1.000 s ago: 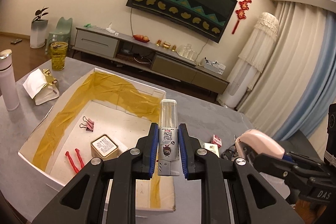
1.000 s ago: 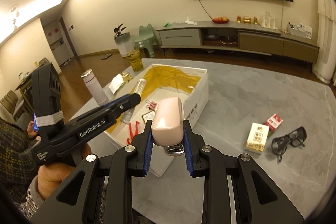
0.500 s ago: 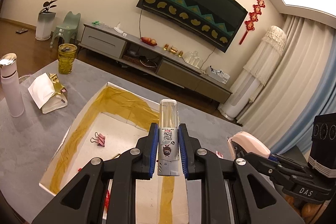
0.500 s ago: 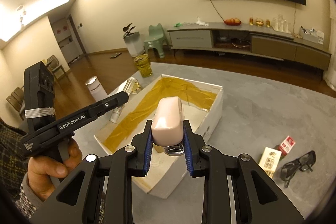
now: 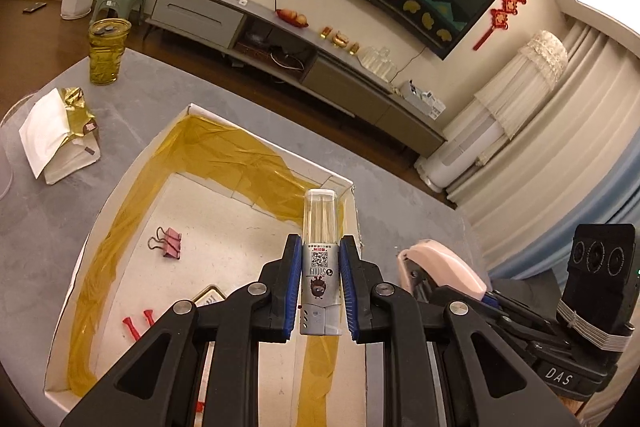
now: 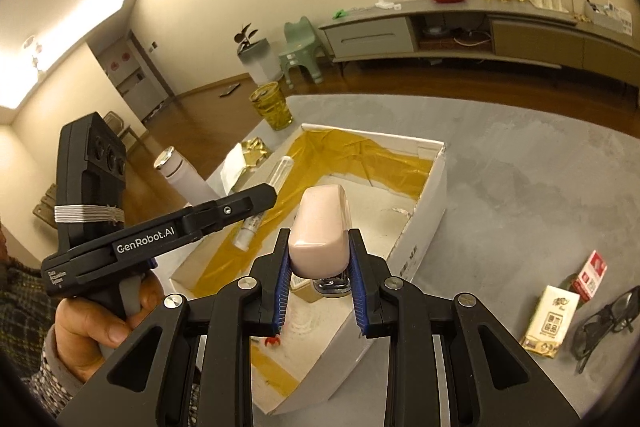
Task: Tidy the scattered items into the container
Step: 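Carry the pink stapler and white tube over the yellow-lined box, then open the right tool dropping the stapler while the left tool releases the tube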
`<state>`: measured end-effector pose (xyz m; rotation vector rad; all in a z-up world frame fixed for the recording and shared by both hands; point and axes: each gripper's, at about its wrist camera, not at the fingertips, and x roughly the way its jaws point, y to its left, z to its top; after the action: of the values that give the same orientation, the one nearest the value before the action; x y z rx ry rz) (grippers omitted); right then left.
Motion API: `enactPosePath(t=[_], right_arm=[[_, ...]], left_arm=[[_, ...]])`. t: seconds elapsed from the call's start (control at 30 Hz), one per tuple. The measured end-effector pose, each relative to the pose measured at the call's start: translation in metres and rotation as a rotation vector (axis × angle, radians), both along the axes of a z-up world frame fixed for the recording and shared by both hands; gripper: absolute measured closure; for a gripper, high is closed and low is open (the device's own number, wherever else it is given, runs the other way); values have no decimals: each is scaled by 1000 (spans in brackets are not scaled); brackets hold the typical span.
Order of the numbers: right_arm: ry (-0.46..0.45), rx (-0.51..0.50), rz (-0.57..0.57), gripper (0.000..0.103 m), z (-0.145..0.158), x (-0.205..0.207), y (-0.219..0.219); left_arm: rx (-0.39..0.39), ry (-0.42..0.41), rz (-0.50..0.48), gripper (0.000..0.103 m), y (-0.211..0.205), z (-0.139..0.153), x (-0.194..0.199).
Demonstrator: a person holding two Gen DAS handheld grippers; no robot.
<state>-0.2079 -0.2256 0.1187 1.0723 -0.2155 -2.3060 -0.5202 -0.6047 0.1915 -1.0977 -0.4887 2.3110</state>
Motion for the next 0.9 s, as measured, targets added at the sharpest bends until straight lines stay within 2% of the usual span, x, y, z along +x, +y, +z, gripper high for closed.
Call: enactPosePath(t=[0.4,0.67,0.9], right_arm=[[-13,114,26,75,-27,-46,-26],[-34,159,36,75,-46,-70,-33],[-11,214,51,75,-54,-86,-44]], left_arm=[[-92,-104,-8,83,22,-20,-38],[-129,-128,6,83,28,-32,-56],[-168,-131,22,83,32,-38,-71]])
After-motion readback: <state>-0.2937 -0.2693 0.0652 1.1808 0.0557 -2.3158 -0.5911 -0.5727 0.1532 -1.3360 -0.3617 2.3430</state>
